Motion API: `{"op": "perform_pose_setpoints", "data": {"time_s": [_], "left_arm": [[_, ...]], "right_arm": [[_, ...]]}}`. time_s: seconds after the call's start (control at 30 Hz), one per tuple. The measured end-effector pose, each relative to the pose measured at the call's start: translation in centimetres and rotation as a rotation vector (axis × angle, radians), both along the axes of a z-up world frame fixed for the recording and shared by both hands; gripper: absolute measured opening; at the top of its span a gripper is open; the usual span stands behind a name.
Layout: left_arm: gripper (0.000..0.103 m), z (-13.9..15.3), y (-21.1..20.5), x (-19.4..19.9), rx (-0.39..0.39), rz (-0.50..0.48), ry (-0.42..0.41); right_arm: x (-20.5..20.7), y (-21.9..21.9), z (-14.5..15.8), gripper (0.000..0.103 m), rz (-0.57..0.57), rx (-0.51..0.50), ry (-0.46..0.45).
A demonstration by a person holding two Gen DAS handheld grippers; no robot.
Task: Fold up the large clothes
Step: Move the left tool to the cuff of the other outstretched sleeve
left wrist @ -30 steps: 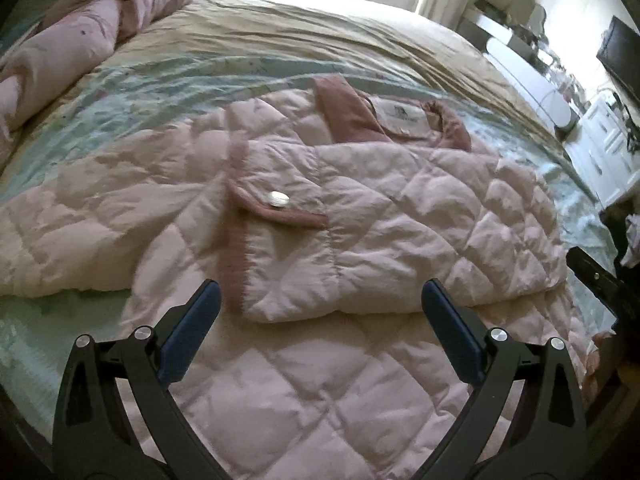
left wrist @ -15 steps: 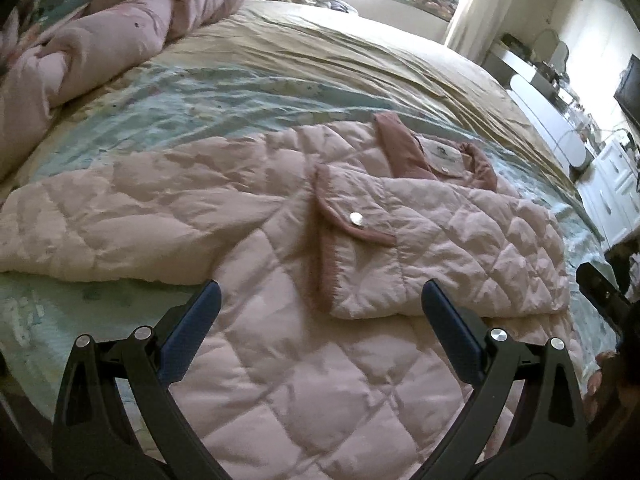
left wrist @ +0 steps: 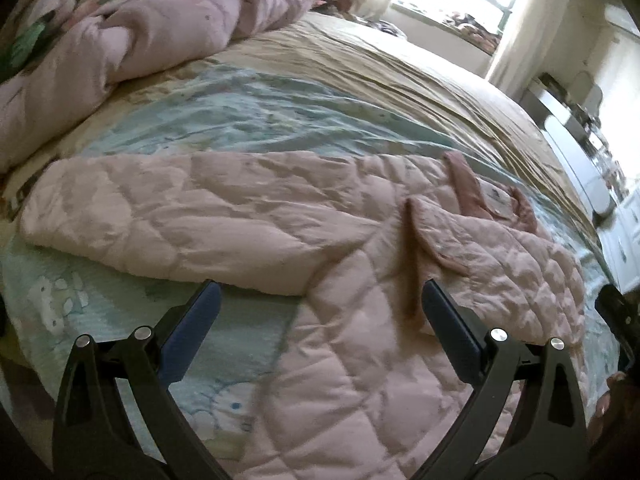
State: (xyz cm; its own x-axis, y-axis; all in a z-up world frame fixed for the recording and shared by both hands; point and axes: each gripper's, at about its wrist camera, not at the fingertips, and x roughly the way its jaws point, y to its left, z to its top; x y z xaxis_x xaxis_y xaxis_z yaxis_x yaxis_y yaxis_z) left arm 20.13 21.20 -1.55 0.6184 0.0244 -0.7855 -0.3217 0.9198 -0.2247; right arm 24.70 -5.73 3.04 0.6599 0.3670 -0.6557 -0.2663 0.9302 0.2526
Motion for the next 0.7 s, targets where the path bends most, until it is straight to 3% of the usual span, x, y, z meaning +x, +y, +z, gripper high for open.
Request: {"op": "perform_pose_setpoints", "data": {"time_s": [0.7], "left_arm": [[0.094, -3.8, 10.6, -3.8, -0.063, 0.226, 0.042]], "right_arm": [[0.1, 12.2, -1.5, 0.099, 0.212, -0.046, 0.037]]}}
